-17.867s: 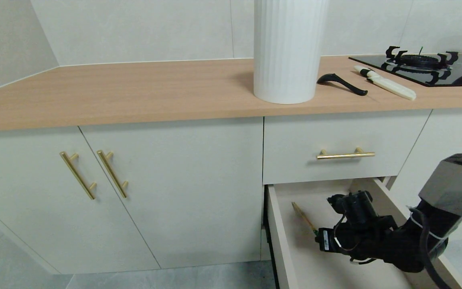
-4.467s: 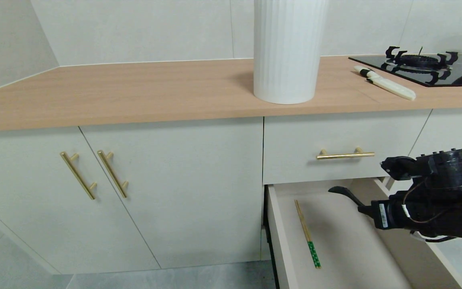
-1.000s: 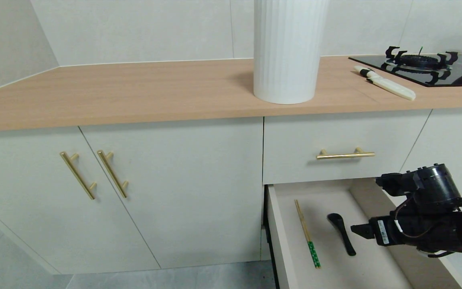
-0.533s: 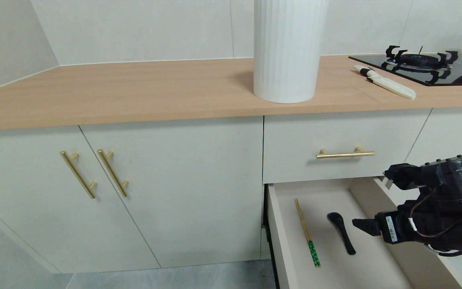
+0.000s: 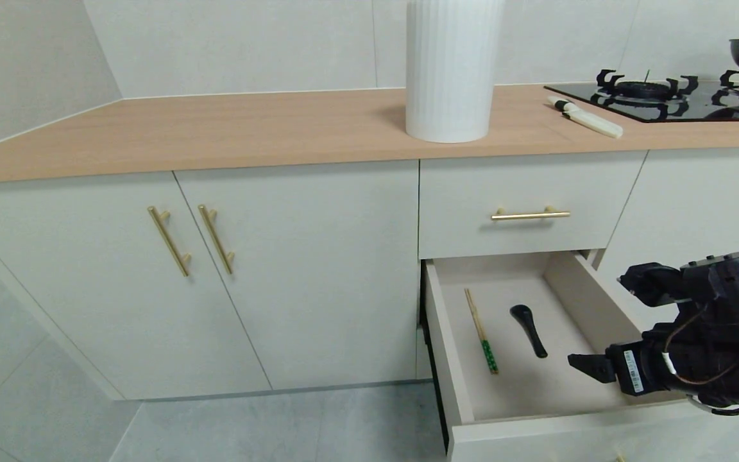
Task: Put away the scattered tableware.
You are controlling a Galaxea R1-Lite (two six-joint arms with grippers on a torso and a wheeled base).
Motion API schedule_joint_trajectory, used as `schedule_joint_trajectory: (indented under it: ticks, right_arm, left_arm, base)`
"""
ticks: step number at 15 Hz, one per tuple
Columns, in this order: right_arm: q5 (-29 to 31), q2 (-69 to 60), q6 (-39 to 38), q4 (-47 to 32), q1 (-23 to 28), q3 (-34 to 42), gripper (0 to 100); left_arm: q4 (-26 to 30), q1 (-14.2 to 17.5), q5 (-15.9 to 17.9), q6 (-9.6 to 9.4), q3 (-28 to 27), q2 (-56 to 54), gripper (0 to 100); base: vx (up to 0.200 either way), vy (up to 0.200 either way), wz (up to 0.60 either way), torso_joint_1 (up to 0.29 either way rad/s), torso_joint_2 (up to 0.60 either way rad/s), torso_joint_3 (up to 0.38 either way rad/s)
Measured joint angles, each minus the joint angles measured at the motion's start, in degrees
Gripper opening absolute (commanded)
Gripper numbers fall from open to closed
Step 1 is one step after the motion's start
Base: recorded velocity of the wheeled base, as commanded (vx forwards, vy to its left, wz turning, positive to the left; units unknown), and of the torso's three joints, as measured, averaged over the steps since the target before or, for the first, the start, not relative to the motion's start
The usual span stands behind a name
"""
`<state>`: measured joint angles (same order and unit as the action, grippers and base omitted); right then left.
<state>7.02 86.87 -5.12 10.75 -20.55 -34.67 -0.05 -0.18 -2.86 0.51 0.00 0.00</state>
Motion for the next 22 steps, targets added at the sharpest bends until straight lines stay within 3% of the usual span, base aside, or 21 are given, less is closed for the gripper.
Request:
schedule_joint_trajectory:
  ticks: [8, 13, 22]
  right_arm:
    - [0.3, -3.2, 0.1, -5.5, -5.3, 0.4, 100]
    - [-0.1, -5.8, 5.0, -17.3, -10.6, 0.9, 100]
    - [0.3, -0.2, 7.1, -16.8, -12.8, 2.6, 100]
  left_arm:
    - [0.0, 0.0, 0.0, -0.05, 0.0, 0.0, 100]
    - [0.0, 0.0, 0.0, -0.07, 0.0, 0.0, 100]
    - [0.0, 0.0, 0.0, -0.09, 0.0, 0.0, 100]
  base:
    - [0.0, 0.0, 0.0, 0.0, 0.0, 0.0]
    - [0.0, 0.0, 0.0, 0.0, 0.0, 0.0]
    - [0.0, 0.0, 0.0, 0.0, 0.0, 0.0]
